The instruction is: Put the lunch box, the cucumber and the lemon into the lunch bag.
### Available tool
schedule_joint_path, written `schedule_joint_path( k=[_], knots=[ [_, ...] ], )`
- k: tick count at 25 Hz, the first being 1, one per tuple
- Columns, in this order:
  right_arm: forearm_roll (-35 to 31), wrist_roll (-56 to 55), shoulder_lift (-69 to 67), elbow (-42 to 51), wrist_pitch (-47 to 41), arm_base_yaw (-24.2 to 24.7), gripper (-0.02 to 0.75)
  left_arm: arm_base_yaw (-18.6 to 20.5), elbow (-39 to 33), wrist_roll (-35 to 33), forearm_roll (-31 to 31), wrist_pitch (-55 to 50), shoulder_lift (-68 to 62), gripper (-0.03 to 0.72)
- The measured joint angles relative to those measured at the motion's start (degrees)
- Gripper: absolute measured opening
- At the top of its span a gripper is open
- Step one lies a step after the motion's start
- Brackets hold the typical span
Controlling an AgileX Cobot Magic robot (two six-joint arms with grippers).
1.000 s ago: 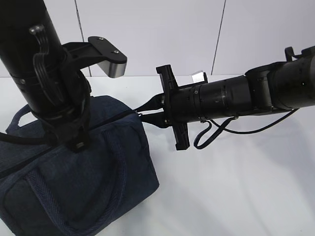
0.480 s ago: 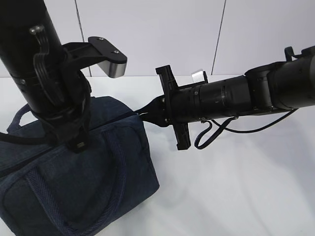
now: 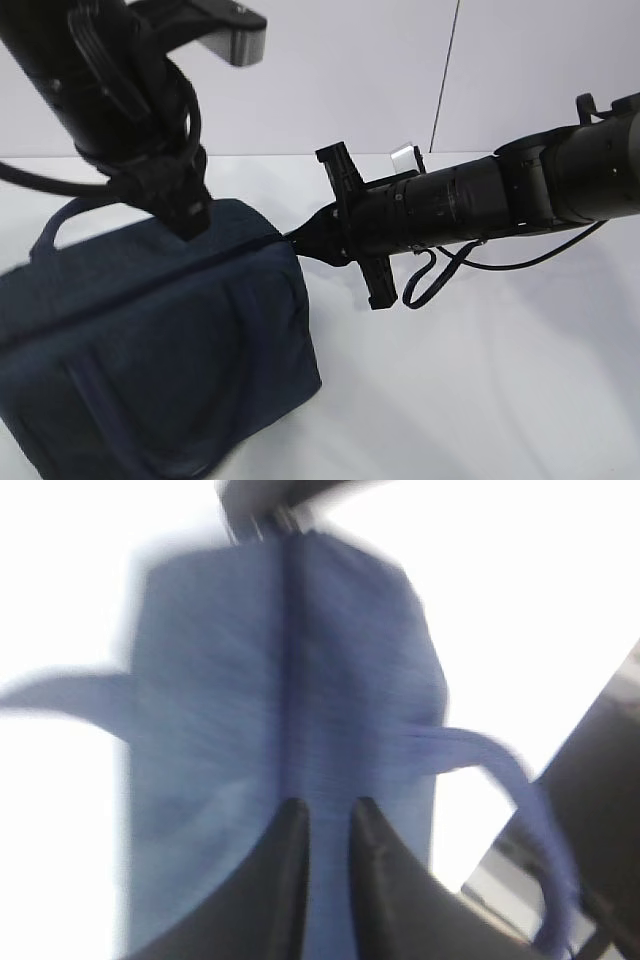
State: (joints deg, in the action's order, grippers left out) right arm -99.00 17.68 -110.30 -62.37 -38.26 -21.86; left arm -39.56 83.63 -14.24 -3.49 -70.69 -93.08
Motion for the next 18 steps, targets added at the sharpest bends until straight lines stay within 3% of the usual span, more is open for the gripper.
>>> schedule_joint_path(
  k=[8,18],
  knots=[
    [-0.4,1.4,0.0,0.0,1.0,0.0,-0.002,0.0,0.9,0.2,-0.7,0.0,0.0,0.271],
    [-1.0,1.9,0.0,0.0,1.3,0.0,-0.003,-2.8,1.0,0.2,-3.7,0.0,-3.2,0.292]
  ],
)
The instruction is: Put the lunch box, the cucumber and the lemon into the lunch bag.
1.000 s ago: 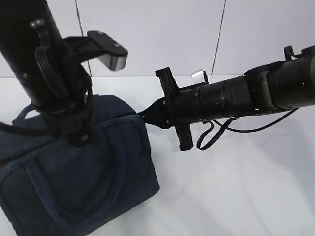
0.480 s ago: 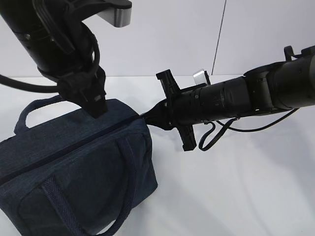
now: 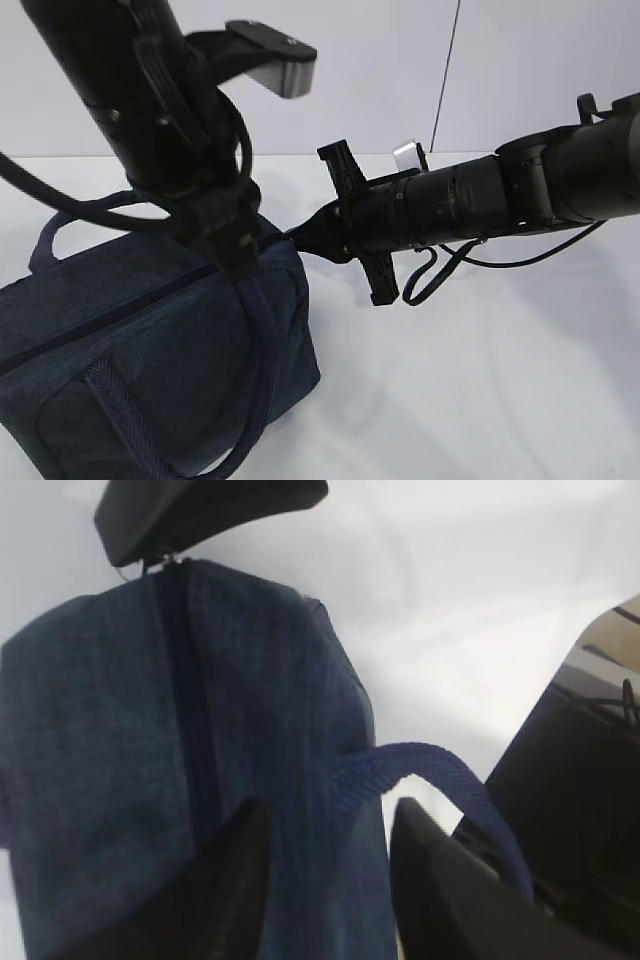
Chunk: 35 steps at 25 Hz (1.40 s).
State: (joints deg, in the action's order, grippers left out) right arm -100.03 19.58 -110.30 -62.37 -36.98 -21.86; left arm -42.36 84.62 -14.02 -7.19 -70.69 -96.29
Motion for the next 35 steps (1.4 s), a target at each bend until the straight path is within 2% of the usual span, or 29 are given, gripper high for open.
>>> schedule_joint_path(
  k=[15,17,21,22,35],
  knots=[
    [-0.1,0.3,0.0,0.0,0.4,0.0,-0.003,-0.4,0.0,0.1,0.3,0.2,-6.1,0.301],
    [-0.1,0.3,0.0,0.0,0.5,0.0,-0.003,-0.4,0.0,0.1,0.8,0.2,-6.4,0.269],
    [-0.1,0.3,0.0,0.0,0.5,0.0,-0.003,-0.4,0.0,0.1,2.4,0.3,-6.4,0.071],
    [-0.1,0.3,0.0,0.0,0.5,0.0,-0.002,-0.4,0.0,0.1,2.6,0.3,-6.4,0.044],
    [-0.5,0.3,-2.8,-0.1,0.6,0.0,-0.003,-0.8,1.0,0.1,4.0,0.1,-5.5,0.022]
  ],
)
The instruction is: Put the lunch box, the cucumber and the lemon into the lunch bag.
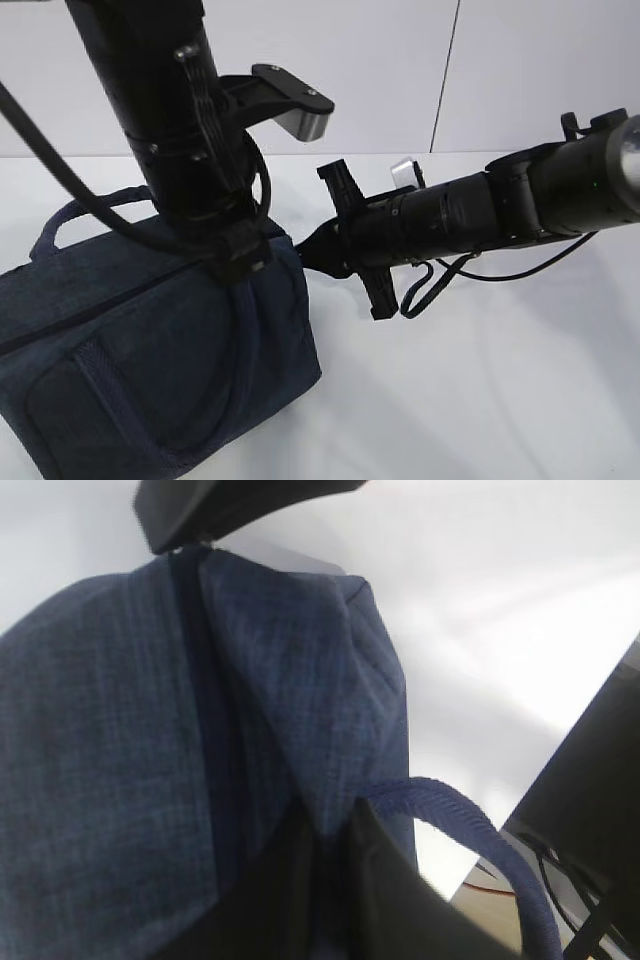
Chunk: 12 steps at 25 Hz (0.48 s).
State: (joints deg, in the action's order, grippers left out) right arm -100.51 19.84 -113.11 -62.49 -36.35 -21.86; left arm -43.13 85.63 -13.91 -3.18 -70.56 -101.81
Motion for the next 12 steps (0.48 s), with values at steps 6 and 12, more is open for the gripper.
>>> schedule_joint_path(
  k=[6,12],
  knots=[
    [0.1,0.0,-1.5,0.0,0.0,0.0,-0.003,0.0,0.0,0.0,1.0,-0.2,1.7,0.021],
    [1.4,0.0,-1.6,0.0,0.7,0.0,-0.003,0.0,0.0,0.0,1.4,-0.2,1.9,0.021]
  ],
)
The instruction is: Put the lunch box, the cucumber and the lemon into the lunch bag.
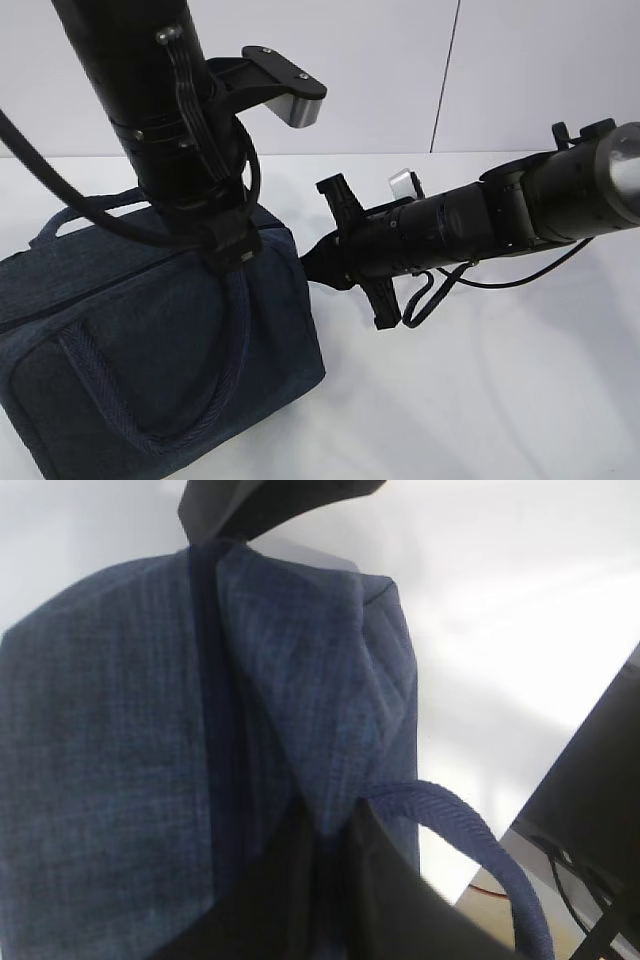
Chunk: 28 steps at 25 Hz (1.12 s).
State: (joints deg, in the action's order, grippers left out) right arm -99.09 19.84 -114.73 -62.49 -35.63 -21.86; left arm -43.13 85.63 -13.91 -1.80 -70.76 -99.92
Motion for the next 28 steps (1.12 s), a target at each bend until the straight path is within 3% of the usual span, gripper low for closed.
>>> schedule_joint_path(
  k=[28],
  knots=[
    [1.1,0.5,0.0,0.0,0.1,0.0,-0.002,0.0,0.0,-0.5,1.8,0.0,0.0,0.020]
  ],
)
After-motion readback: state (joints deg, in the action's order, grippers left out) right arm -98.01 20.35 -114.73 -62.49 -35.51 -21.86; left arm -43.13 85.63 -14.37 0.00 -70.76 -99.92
